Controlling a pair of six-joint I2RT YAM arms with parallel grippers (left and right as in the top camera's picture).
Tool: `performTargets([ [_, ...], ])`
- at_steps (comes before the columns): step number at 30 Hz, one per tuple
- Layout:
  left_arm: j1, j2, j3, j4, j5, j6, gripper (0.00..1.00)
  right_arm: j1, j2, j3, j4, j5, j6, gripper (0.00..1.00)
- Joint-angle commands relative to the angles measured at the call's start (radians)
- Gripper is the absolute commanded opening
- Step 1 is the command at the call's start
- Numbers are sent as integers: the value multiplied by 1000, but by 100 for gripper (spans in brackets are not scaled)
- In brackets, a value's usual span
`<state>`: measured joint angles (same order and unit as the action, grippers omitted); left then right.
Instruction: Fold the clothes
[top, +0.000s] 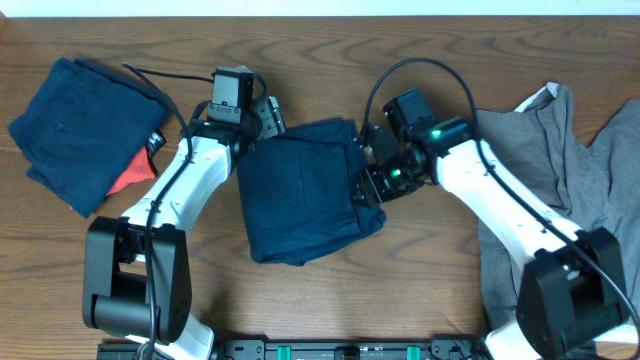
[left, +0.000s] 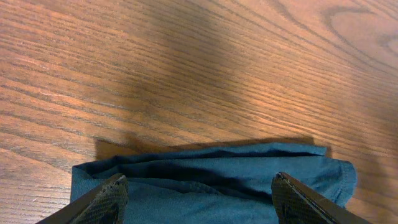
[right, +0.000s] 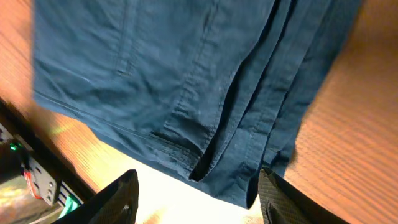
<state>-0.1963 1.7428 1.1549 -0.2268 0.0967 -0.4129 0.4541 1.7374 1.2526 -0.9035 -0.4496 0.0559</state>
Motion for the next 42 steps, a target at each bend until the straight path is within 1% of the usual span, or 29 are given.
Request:
performTargets([
  [1,8,-11,10,0,-23,21,75,24,63,-20,6,-4,4,61],
  [8,8,-11,10,-21,-23,21,75,55,223,-21,113,-66,11,60],
  [10,8,-11,10,-35,-23,21,75,58,257,-21,151,-68,23,58],
  [11,8,-11,10,-40,-23,21,75,58,267,-21,163,-73,26,55],
  [12,8,-11,10,-46,-23,21,75,58,276,-21,178,-83,26,47],
  [13,8,-11,10,-49,-23,21,75,58,278,-21,185,-82,26,31],
  [14,8,-11,10,-53,-23,21,75,56,278,-21,191,-80,25,11],
  [15,8,-11,10,-56,-23,21,75,52,272,-19,193,-79,25,1],
  [19,8,-11,10,-64,-23,21,75,18,216,11,177,-78,25,1],
  [23,8,-11,10,-66,-23,21,75,-41,108,58,161,-73,25,1],
  [25,8,-11,10,-69,-23,21,75,-68,61,68,154,-41,26,1],
  [27,8,-11,10,-73,-23,21,75,-93,26,68,137,37,35,1],
  [32,8,-11,10,-79,-23,20,75,-116,46,57,79,279,68,1],
  [35,8,-11,10,-79,-23,20,75,-113,95,48,77,296,67,2],
  [36,8,-11,10,-79,-23,20,75,-113,113,48,72,295,67,4],
  [37,8,-11,10,-80,-23,20,75,-112,134,48,58,296,67,13],
  [38,8,-11,10,-80,-23,20,75,-112,141,48,50,297,67,19],
  [39,8,-11,10,-79,-23,20,75,-112,150,48,35,304,70,28],
  [40,8,-11,10,-78,-23,20,75,-116,154,48,18,329,95,31],
  [42,8,-11,10,-64,-23,20,75,-126,148,50,-14,414,166,33],
])
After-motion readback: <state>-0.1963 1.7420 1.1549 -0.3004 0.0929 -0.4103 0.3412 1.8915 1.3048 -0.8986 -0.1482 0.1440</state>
